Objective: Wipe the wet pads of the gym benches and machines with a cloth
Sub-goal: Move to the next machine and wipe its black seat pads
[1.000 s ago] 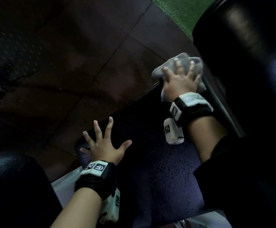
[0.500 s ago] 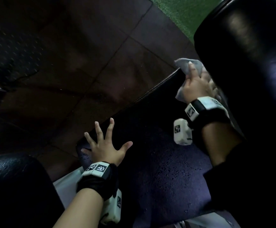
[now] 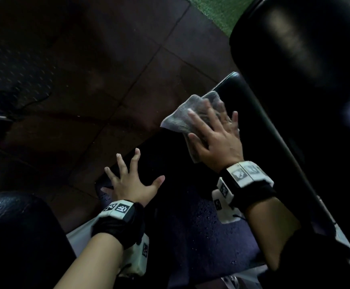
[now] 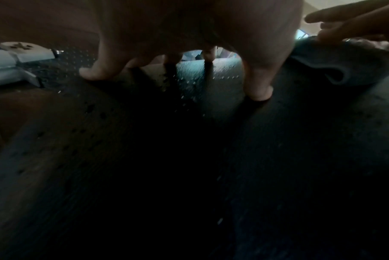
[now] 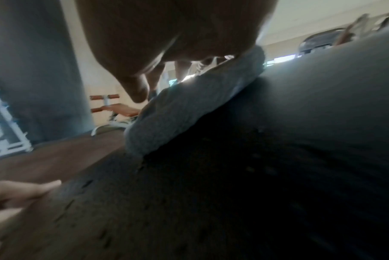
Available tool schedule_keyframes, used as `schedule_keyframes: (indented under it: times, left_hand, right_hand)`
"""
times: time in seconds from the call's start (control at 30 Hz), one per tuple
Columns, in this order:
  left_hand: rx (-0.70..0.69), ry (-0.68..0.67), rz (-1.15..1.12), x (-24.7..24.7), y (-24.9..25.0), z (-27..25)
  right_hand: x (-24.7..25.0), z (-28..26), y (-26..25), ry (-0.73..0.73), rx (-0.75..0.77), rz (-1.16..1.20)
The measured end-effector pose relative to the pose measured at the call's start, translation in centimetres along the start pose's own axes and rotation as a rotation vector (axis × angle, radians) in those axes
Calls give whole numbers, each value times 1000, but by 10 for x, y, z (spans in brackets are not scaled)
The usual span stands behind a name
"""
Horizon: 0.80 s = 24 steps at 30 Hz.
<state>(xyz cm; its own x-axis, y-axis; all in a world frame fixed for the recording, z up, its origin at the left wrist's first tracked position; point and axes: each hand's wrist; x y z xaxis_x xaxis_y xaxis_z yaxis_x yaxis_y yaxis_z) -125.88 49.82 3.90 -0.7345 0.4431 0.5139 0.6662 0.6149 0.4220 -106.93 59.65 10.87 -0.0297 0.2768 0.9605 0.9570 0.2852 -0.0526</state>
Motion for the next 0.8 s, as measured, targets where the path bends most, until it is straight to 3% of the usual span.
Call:
schedule_keyframes:
  times: [0.07,0.13,0.23,0.3,0.43,0.57,0.7,0.8]
  left_hand:
    - [-12,97,2,4,23,-4]
    - [-174,225,11,9,59,-9]
    - [-428,232,117,13,123,-7]
    - [-478,185,238,12,157,5]
    - [-454,118,308,-1,175,31]
    - [-490,305,194,-29,132,16]
    - [-316,295,192,-49,85,-4]
    - [-256,287,201,-45,86,2]
  right_hand:
    - [4,-22,14,102,-130,99]
    - [6,-48,29,159,-295,142]
    - [11,-87,43,-38,-542,188]
    - [15,-106,49,-197,-644,302]
    - [23,-116,56,-302,-644,468]
    - [29,-115,56,-371,-662,591]
    - [33,-116,55,-421,-656,709]
    - [35,-115,56,-430,-641,784]
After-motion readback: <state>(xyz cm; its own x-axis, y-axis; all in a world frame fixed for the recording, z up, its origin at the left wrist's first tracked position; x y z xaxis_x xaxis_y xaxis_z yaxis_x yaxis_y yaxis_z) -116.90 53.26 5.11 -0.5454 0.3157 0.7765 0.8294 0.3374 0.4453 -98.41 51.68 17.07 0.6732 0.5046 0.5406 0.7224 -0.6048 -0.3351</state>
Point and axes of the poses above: each hand's wrist, its own z-axis towards the middle knuckle, its own x-axis out of the back of the hand, y = z × x, and after that the axes turned 9 degrees about -y, right-handed
